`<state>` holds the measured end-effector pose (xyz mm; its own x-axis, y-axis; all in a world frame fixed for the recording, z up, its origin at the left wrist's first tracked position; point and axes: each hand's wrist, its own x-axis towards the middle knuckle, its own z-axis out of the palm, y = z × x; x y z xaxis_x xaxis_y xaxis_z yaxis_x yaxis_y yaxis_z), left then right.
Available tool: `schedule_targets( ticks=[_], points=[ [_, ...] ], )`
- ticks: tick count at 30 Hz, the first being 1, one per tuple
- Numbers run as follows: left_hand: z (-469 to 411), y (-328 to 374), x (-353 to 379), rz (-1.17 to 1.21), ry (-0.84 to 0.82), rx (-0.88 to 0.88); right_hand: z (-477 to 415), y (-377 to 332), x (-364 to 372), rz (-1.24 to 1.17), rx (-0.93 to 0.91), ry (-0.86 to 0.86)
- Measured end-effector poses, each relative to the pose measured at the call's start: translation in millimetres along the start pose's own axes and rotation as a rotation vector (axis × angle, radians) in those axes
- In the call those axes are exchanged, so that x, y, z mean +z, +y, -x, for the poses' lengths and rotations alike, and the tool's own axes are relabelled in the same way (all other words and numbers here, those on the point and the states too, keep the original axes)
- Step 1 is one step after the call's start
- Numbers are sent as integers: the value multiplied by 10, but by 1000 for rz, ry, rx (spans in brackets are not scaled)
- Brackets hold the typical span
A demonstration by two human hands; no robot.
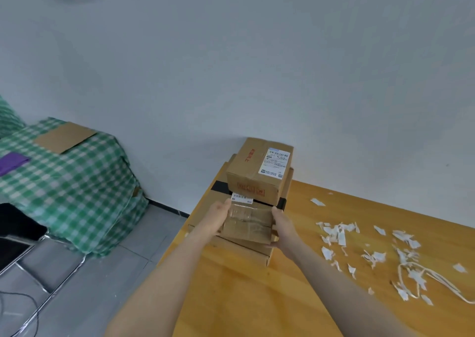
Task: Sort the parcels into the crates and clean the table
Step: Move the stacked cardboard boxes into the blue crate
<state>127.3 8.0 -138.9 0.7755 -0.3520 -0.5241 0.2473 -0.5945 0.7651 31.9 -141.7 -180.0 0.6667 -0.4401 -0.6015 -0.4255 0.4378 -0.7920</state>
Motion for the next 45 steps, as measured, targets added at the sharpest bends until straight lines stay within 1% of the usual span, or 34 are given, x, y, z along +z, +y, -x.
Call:
schedule_targets(
  ticks=[4, 6, 9, 13, 15, 17, 19, 22, 25, 27, 30, 32, 37, 41, 42, 45],
  points=[
    [392, -251, -190, 267, -41, 7, 314, 188, -26, -72, -57, 37],
    [615, -432, -245, 327, -76, 31, 510, 305, -2, -82, -100, 39],
    [1002, -791, -360, 312, -98, 79, 856, 558, 96, -70, -158, 1],
    [1542, -1293, -529, 360, -42, 150, 1496, 950, 349, -31, -171, -181],
    [1792, -1506, -590, 355, -13, 172, 1722, 1155, 441, -4, -160, -232],
    [2058, -1699, -654, 351, 11, 186, 1938, 1350, 518, 54, -130, -283],
    [2262, -1866, -712, 346, 37, 193, 2105, 1539, 584, 168, -108, -314],
    [2528, -2089, -774, 308, 41, 221, 2357, 1775, 703, 261, -71, -321],
    [2660, -2241, -795, 293, 27, 232, 2500, 1925, 763, 240, -42, -270],
    [2707, -2293, -767, 285, 4, 245, 2543, 2014, 716, 255, 8, -257],
    [2711, -2348, -678, 281, -31, 227, 2536, 2112, 575, 319, 113, -334],
    [2672, -2368, -609, 290, -55, 214, 2478, 2123, 496, 294, 176, -393],
    [2509, -2327, -412, 340, -50, 164, 2190, 2046, 378, 200, 283, -450],
    [2413, -2261, -308, 376, -127, 58, 2072, 1987, 327, 258, 285, -498],
    [2389, -2236, -283, 392, -124, 36, 2042, 1959, 312, 260, 284, -501],
    [2305, -2219, -210, 472, -36, -30, 1979, 1898, 283, 257, 267, -521]
  ],
)
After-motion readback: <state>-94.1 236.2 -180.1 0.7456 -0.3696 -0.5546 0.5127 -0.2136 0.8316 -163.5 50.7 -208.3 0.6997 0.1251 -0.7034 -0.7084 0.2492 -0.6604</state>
